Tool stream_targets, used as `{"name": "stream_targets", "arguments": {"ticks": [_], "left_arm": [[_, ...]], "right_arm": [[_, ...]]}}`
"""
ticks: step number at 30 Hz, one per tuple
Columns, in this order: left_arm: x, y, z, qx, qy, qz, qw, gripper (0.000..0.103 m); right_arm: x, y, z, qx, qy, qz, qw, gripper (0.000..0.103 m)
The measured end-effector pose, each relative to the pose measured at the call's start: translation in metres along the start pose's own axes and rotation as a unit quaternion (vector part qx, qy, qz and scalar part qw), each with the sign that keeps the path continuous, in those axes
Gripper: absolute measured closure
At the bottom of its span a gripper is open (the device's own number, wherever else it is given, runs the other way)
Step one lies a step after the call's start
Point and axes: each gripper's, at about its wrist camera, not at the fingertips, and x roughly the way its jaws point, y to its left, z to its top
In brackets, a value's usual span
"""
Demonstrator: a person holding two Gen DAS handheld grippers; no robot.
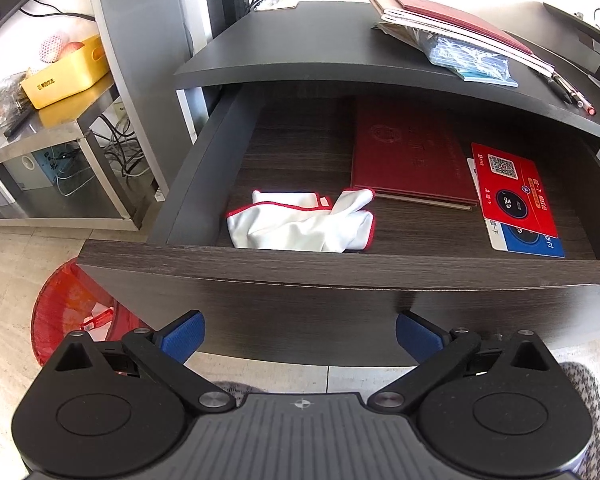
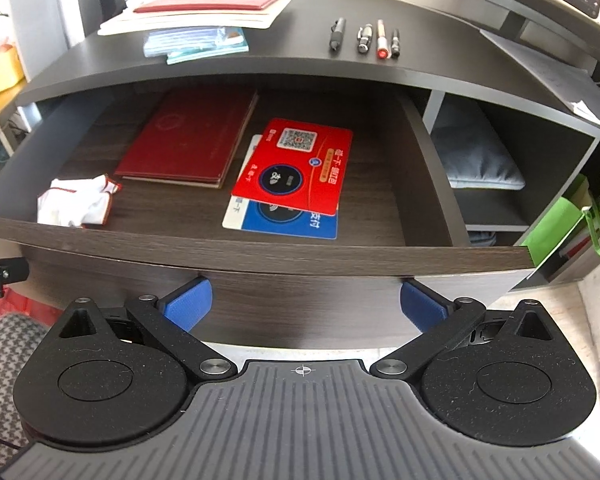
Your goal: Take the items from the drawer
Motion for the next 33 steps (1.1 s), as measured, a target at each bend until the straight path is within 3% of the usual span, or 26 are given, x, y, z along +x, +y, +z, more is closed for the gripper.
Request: {"name": "stream_targets", "arguments": {"ticks": [33], "left_arm": [[0.078,-0.011,0.092,-0.025,-0.01,-0.014,0.9995,0.0]], "right_arm": [[0.094,-0.003,0.109,0.008,-0.014,0.005,1.0,0.0]]}}
